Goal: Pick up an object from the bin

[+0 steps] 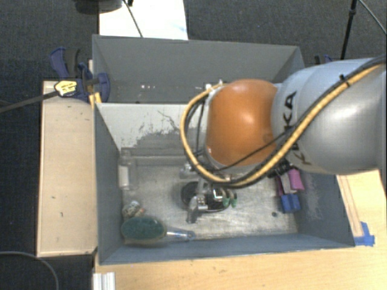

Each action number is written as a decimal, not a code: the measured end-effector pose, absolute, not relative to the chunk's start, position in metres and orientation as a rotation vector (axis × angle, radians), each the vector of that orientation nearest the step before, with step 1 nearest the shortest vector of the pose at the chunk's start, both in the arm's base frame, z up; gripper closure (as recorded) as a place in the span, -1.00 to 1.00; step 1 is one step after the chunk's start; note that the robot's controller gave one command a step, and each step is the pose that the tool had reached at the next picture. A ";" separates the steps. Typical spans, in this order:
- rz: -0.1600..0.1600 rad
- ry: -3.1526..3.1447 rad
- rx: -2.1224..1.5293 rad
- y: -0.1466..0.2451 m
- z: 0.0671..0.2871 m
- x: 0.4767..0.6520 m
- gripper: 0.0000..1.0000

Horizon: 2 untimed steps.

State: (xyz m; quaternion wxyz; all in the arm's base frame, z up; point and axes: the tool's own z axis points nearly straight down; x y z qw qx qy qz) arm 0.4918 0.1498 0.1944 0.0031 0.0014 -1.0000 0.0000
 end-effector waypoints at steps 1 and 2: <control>-0.007 -3.150 -0.149 0.065 0.071 0.504 -1.00; -0.008 -3.157 -0.155 0.067 0.075 0.506 1.00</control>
Offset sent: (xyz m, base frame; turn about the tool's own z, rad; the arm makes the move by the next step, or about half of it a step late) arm 0.0082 -0.0843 -0.1244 0.0927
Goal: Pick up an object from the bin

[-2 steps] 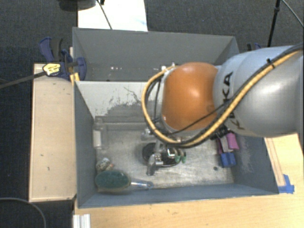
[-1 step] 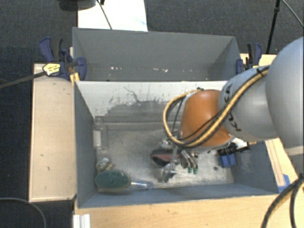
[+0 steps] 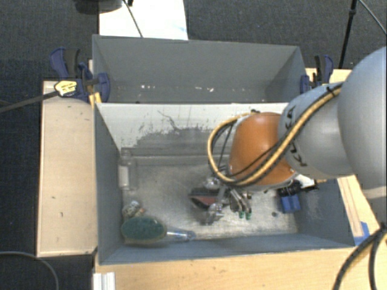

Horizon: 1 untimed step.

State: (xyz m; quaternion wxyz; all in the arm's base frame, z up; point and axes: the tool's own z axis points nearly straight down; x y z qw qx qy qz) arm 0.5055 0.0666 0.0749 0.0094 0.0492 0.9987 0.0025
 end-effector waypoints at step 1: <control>0.000 3.115 -0.338 0.066 0.267 0.501 1.00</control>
Offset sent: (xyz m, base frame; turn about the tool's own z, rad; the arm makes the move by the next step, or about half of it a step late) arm -0.0062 -0.0004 0.1878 -0.3158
